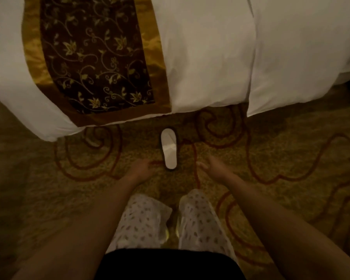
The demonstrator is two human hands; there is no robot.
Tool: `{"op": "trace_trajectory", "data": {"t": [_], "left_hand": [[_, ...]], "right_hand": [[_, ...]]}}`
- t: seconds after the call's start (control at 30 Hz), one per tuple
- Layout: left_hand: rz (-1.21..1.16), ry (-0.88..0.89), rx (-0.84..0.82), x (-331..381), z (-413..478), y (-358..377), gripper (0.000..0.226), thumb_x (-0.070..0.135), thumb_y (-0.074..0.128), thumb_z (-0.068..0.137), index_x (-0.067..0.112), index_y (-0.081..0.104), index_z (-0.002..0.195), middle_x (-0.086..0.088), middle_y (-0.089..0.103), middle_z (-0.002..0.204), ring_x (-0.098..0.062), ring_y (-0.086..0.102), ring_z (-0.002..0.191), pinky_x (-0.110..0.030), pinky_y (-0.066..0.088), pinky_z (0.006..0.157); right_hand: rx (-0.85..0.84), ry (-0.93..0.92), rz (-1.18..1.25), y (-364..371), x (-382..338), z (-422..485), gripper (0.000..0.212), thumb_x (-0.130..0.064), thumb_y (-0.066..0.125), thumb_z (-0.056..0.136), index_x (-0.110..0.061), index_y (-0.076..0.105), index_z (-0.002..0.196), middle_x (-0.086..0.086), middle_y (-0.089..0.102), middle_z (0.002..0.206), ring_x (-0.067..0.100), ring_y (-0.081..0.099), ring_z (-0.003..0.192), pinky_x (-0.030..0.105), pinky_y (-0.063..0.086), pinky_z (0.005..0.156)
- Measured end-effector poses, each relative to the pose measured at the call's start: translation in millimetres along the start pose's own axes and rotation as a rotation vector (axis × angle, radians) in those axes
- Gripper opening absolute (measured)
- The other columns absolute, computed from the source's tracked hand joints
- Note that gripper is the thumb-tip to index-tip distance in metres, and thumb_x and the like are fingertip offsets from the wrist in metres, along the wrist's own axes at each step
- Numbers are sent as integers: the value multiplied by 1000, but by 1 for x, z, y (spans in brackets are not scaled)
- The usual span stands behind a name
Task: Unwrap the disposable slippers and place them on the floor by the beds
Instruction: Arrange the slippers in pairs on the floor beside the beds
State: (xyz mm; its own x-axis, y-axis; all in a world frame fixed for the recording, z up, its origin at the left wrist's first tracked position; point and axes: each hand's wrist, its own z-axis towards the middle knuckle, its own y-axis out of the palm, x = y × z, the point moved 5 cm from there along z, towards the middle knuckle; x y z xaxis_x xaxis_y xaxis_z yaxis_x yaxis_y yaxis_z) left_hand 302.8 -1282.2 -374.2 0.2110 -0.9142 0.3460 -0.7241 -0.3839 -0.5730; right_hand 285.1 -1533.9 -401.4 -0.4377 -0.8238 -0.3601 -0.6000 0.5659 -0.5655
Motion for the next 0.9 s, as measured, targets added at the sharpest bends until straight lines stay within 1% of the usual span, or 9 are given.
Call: {"op": "trace_trajectory", "data": {"t": [0.17, 0.27, 0.43, 0.53, 0.6, 0.67, 0.77, 0.83, 0.9], "left_hand": [[-42, 4, -23, -22, 95, 51, 35, 28, 45, 95, 8, 57, 121, -17, 55, 131, -31, 52, 118, -34, 38, 102], [-41, 32, 2, -33, 163, 80, 35, 25, 47, 92, 8, 56, 122, -17, 56, 129, -31, 53, 116, -41, 43, 102], [-9, -4, 30, -66, 277, 141, 47, 31, 45, 92, 15, 42, 137, -13, 48, 139, -30, 49, 123, -41, 43, 104], [-89, -51, 70, -88, 333, 177, 53, 31, 47, 92, 14, 35, 141, -13, 42, 144, -31, 46, 128, -40, 42, 105], [-208, -77, 104, -102, 364, 197, 52, 27, 51, 92, 11, 37, 139, -15, 44, 143, -31, 47, 127, -39, 43, 104], [-337, -118, 135, -114, 385, 212, 55, 24, 53, 91, 9, 34, 140, -16, 42, 144, -31, 44, 129, -38, 40, 106], [-441, -194, 177, -126, 407, 230, 68, 26, 53, 90, 8, 20, 147, -17, 26, 153, -32, 29, 139, -41, 30, 115], [-449, -253, 226, -130, 416, 237, 68, 25, 51, 91, 6, 18, 147, -18, 22, 153, -33, 25, 140, -39, 27, 116], [-495, -270, 267, -131, 423, 241, 63, 20, 49, 92, 4, 21, 146, -19, 25, 152, -33, 28, 139, -37, 29, 114]], "right_hand": [[-39, -32, 75, 57, 1, 105, 51, -51, 44, 91, -8, 48, 117, 16, 53, 117, 28, 54, 108, 30, 41, 73], [-8, -50, 115, 90, 2, 173, 56, -50, 44, 90, -9, 44, 128, 14, 51, 130, 30, 52, 114, 32, 40, 79], [19, -90, 40, 151, 12, 284, 56, -53, 47, 88, -12, 46, 127, 11, 53, 128, 28, 54, 112, 34, 43, 82], [-21, -132, 2, 192, 23, 341, 59, -50, 50, 88, -8, 45, 129, 15, 52, 131, 31, 53, 116, 40, 46, 92], [-17, -94, 33, 218, 31, 370, 59, -44, 56, 87, -6, 44, 131, 16, 52, 133, 31, 53, 116, 40, 47, 94], [33, -31, 87, 237, 38, 389, 61, -40, 61, 85, -4, 43, 130, 17, 52, 131, 31, 55, 114, 39, 48, 90], [182, 24, 139, 252, 45, 402, 65, -41, 63, 84, -4, 36, 130, 17, 43, 135, 32, 49, 119, 40, 45, 93], [252, 32, 172, 257, 49, 405, 68, -41, 65, 82, -6, 33, 131, 16, 40, 136, 32, 46, 122, 41, 44, 94], [297, 13, 199, 262, 51, 407, 72, -40, 68, 79, -8, 31, 132, 17, 39, 136, 33, 45, 122, 41, 44, 95]]}}
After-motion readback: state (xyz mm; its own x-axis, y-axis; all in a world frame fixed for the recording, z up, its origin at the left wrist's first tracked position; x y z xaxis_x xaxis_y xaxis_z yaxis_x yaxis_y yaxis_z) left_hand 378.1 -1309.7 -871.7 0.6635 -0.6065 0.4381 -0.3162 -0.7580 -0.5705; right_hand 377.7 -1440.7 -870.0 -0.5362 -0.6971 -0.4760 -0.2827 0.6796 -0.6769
